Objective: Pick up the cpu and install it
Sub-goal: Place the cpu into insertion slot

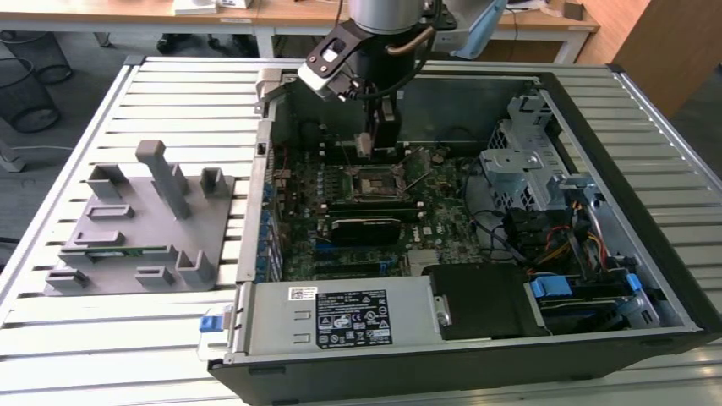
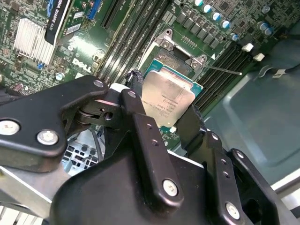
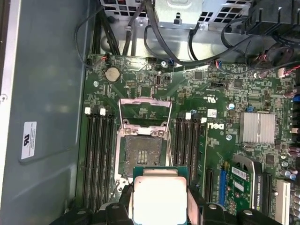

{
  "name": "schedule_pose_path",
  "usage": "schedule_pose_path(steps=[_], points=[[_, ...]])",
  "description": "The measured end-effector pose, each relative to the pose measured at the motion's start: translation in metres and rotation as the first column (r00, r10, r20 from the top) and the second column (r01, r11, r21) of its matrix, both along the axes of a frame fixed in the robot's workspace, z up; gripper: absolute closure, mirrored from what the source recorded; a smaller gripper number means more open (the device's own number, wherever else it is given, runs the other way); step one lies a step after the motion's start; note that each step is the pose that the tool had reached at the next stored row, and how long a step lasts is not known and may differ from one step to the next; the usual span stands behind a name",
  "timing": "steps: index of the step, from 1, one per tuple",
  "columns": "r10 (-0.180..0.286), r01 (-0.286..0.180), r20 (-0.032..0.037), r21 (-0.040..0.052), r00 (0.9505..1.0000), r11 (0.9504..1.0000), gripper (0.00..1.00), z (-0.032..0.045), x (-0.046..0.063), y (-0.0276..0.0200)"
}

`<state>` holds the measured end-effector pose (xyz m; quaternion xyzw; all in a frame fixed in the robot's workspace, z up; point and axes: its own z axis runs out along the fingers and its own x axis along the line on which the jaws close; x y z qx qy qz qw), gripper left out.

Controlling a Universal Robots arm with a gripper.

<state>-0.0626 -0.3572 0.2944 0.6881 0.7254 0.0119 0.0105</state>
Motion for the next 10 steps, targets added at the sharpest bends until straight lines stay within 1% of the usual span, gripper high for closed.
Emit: schedule_pose_path(steps=[3, 7, 10], points=[[-0.002, 0.002, -0.0001, -0.0001, 1.0, 1.0, 0.46, -0.0037, 0.0, 0.0011], [-0.002, 0.002, -0.0001, -0.0001, 1.0, 1.0, 0.46, -0.0092, 0.002, 0.0058], [-0.003, 0.003, 0.0, 0.0001, 1.0, 1.0, 0.46, -0.014, 0.004, 0.0069]])
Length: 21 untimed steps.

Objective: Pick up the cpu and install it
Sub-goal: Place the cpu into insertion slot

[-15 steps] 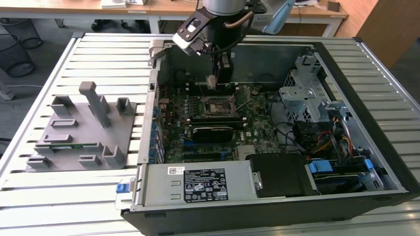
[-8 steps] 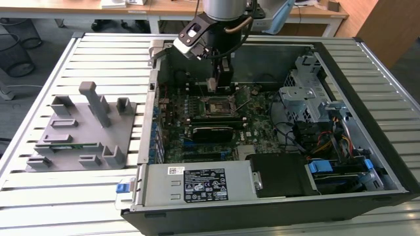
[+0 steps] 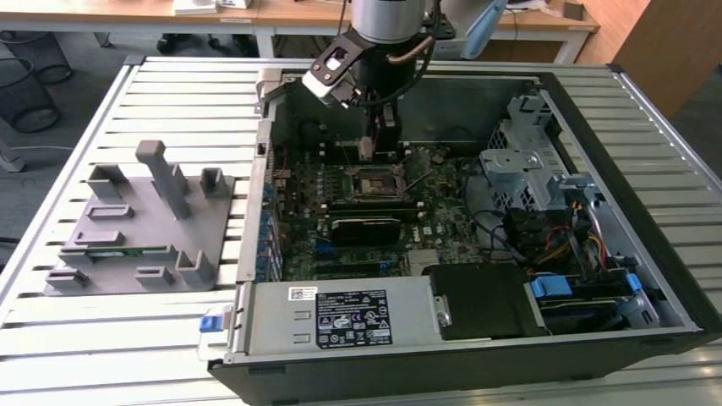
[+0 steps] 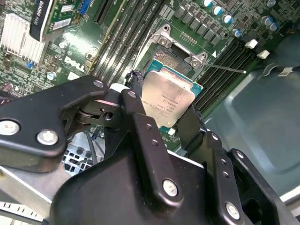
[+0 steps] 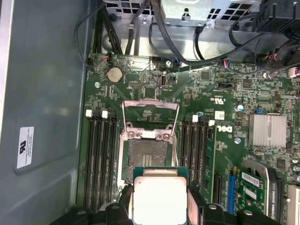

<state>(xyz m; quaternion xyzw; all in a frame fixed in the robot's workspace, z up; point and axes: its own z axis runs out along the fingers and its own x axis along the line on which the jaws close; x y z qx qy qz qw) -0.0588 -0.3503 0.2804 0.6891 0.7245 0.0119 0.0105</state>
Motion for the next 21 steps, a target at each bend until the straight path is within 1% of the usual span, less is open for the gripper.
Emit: schedule_pose_path(steps=[5, 9, 14, 18, 21], points=[[0.0, 0.0, 0.0, -0.0001, 1.0, 1.0, 0.46, -0.0084, 0.003, 0.0016], [-0.001, 0.001, 0.003, 0.0, 1.0, 1.0, 0.46, -0.012, 0.004, 0.0017], [-0.004, 0.004, 0.0031, -0.0001, 1.0, 1.0, 0.46, -0.0197, 0.005, 0.0019], [-0.013, 0.013, 0.0031, -0.0001, 0.9999, 0.9999, 0.46, -0.0257, 0.008, 0.002], [-0.029, 0.029, 0.0031, 0.0, 0.9996, 0.9996, 0.46, -0.0298, 0.008, 0.0022]])
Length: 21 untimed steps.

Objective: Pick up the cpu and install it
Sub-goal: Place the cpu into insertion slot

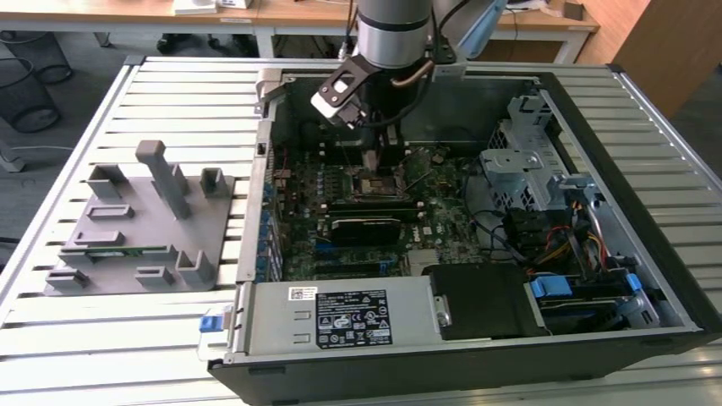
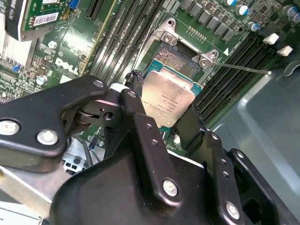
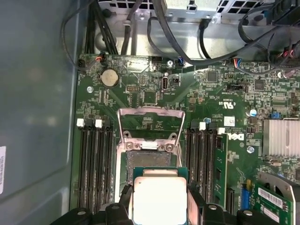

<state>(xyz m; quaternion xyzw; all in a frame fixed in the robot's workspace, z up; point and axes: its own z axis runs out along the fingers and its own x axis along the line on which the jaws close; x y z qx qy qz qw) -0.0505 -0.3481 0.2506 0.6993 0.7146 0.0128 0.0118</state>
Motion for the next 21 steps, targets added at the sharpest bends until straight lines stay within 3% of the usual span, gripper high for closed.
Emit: schedule_pose_path(steps=[11, 13, 21], points=[[-0.004, 0.004, -0.0001, -0.0001, 1.0, 1.0, 0.46, -0.0127, 0.001, 0.0003], [-0.002, 0.002, 0.0001, 0.0, 1.0, 1.0, 0.46, -0.0203, 0.001, 0.0021], [-0.002, 0.002, 0.0, -0.0002, 1.0, 1.0, 0.46, -0.0275, 0.001, 0.0048]])
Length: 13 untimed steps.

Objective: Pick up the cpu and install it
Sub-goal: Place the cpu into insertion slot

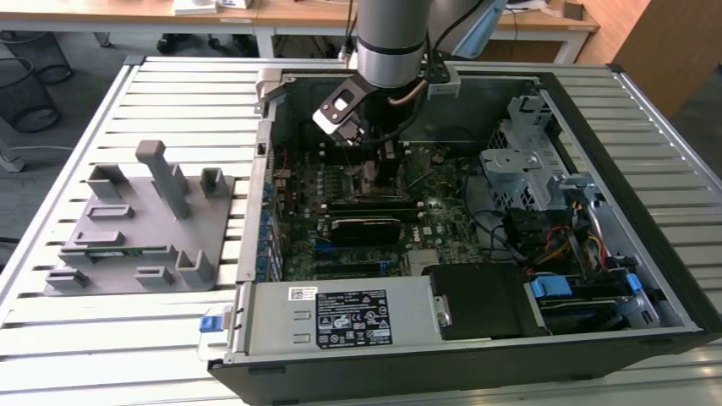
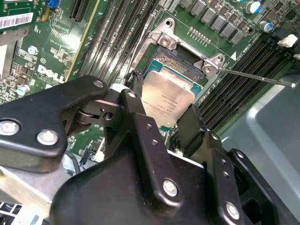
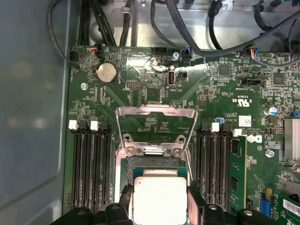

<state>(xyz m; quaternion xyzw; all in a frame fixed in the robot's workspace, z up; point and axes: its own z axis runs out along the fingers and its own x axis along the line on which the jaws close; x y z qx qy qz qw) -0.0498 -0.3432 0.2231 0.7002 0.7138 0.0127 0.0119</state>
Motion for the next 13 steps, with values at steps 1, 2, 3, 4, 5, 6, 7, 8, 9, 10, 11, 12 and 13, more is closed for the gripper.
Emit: schedule_pose_path(steps=[1, 2, 3, 4, 5, 6, 7, 8, 9, 10, 11, 12, 13], points=[[0.0, 0.0, 0.0, 0.0, 1.0, 1.0, 0.46, -0.0001, 0.0, 0.0001], [0.0, 0.0, -0.0001, 0.0, 1.0, 1.0, 0.46, 0.0, 0.0, 0.0002], [0.0, 0.0, 0.0, -0.0001, 1.0, 1.0, 0.46, -0.0001, -0.0001, 0.0006], [0.0, 0.0, 0.0, 0.0001, 1.0, 1.0, 0.46, -0.0003, -0.0001, 0.0012], [0.0, 0.0, 0.0001, 0.0003, 1.0, 1.0, 0.46, -0.0011, 0.0, 0.0018], [0.0, 0.0, 0.0002, 0.0004, 1.0, 1.0, 0.46, -0.002, 0.0, 0.0023], [0.0, 0.0, 0.0001, 0.0003, 1.0, 1.0, 0.46, -0.003, 0.0, 0.0027], [0.0, 0.0, 0.0, 0.0001, 1.0, 1.0, 0.46, -0.0039, 0.0, 0.003], [-0.001, 0.001, 0.0, 0.0, 1.0, 1.0, 0.46, -0.0047, 0.0, 0.0031], [-0.002, 0.002, 0.0, 0.0001, 1.0, 1.0, 0.46, -0.0057, 0.0, 0.0033], [-0.002, 0.002, 0.0, 0.0001, 1.0, 1.0, 0.46, -0.0066, 0.0, 0.0035], [-0.004, 0.004, 0.0, 0.0001, 1.0, 1.0, 0.46, -0.0077, 0.0, 0.0036], [-0.004, 0.004, 0.0, 0.0002, 1.0, 1.0, 0.46, -0.0085, 0.0, 0.0036]])
